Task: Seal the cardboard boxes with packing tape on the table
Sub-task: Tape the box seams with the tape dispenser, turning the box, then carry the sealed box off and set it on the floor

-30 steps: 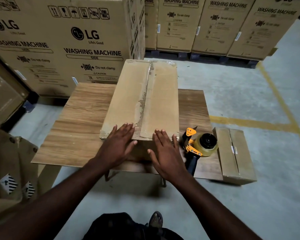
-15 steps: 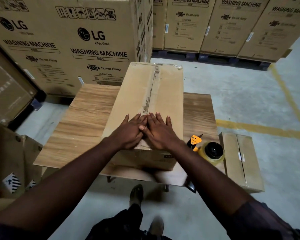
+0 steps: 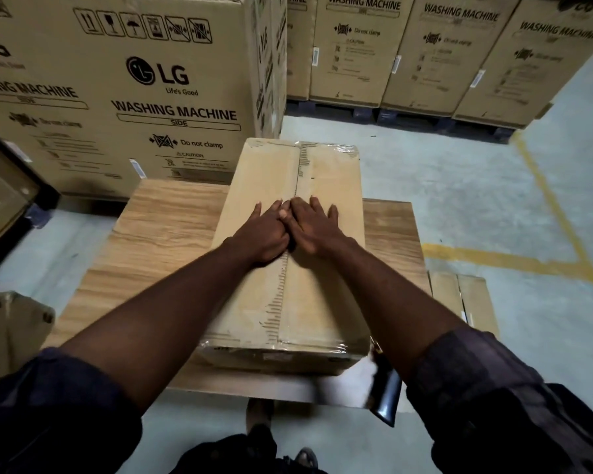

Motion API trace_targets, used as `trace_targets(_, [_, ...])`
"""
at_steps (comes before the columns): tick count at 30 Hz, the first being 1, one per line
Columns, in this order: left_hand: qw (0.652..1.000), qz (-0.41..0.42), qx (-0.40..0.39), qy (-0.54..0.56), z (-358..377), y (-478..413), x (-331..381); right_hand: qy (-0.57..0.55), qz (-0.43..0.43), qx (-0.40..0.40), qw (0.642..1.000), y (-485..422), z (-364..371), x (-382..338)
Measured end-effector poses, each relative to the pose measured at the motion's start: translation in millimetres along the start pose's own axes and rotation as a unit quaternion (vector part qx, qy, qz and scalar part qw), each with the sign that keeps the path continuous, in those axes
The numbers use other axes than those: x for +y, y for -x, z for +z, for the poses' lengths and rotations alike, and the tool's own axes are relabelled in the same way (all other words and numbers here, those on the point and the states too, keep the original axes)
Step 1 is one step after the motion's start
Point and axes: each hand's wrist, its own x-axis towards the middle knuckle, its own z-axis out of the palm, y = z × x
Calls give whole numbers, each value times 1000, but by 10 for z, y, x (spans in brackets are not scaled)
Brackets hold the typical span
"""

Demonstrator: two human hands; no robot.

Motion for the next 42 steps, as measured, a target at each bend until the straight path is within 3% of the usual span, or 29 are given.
trace_targets(12, [999, -16, -23, -21, -223, -628, -221, -1, 44, -5, 999, -804, -268, 82])
trace_targets(16, [1000, -24, -5, -11, -245, -740, -277, -1, 43, 30, 999, -857, -319, 106])
trace_targets(20, [999, -38, -12, -9, -206, -766, -278, 6, 44, 3, 999, -812, -278, 158])
trace_targets(24, [995, -78, 66, -2, -87, -604, -472, 83, 32, 27, 996, -612, -157, 408])
trace_targets(28, [979, -151, 118, 69, -49, -309, -842, 72, 122, 90, 986, -334, -192, 774])
trace_targets(30, [956, -196, 129, 179, -48, -197, -942, 1, 183, 99, 978, -251, -213, 895])
trace_targets(32, [909, -248, 120, 313, -53, -101, -946, -132, 222, 115, 959, -204, -198, 928])
trace_targets(36, [812, -235, 127, 519, -31, 18, -897, -323, 264, 161, 894, -118, -111, 920])
trace_targets(42, [659, -236, 39, 713, 44, 228, -866, -547, 263, 85, 790, 125, 38, 997])
